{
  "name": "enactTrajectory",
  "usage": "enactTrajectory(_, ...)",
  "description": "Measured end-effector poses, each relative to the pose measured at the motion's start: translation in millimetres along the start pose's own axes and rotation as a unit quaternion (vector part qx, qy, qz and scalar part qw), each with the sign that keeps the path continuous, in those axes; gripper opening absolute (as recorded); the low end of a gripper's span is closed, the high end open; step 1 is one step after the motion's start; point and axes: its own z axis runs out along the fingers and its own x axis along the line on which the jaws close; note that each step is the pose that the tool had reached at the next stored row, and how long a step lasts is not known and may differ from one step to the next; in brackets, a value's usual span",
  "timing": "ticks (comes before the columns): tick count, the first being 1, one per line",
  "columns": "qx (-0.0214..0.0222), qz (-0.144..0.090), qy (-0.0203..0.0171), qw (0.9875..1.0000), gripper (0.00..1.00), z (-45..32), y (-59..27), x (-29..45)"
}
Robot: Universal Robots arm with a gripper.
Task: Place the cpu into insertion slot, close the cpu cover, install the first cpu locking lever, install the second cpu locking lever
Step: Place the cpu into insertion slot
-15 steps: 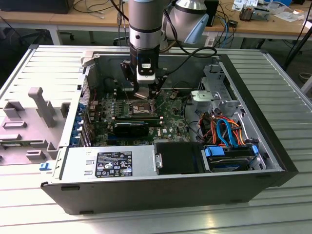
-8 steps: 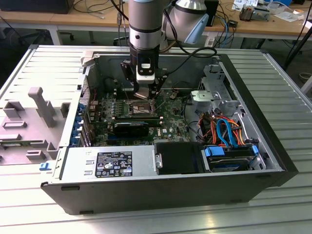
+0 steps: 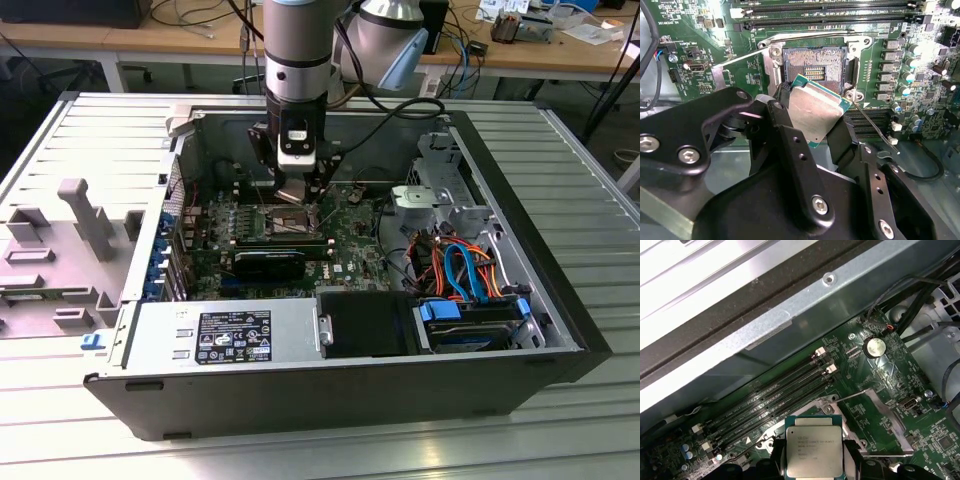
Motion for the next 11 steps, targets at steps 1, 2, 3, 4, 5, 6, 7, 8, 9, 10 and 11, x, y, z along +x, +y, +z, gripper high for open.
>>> enactTrajectory(1,-0.0001,0.005,-0.0002,1.0,0.55,0.1,0.0,0.0)
enactTrajectory(2,-0.0001,0.006,-0.0002,1.0,0.55,0.1,0.0,0.0)
enactTrajectory(3,-0.0001,0.006,-0.0002,1.0,0.55,0.2,0.0,0.0)
enactTrajectory(4,-0.0001,0.007,-0.0003,1.0,0.55,0.2,0.0,0.0)
enactTrajectory(5,-0.0001,0.008,-0.0003,1.0,0.55,0.2,0.0,0.0)
enactTrajectory(6,-0.0001,0.009,-0.0004,1.0,0.55,0.2,0.0,0.0)
enactTrajectory(7,-0.0002,0.01,-0.0004,1.0,0.55,0.2,0.0,0.0)
enactTrajectory(8,-0.0002,0.011,-0.0004,0.9999,0.55,0.2,0.0,0.0)
enactTrajectory(9,-0.0002,0.011,-0.0005,0.9999,0.55,0.2,0.0,0.0)
enactTrajectory(10,-0.0002,0.012,-0.0005,0.9999,0.55,0.3,0.0,0.0)
enactTrajectory(11,-0.0003,0.013,-0.0005,0.9999,0.55,0.3,0.0,0.0)
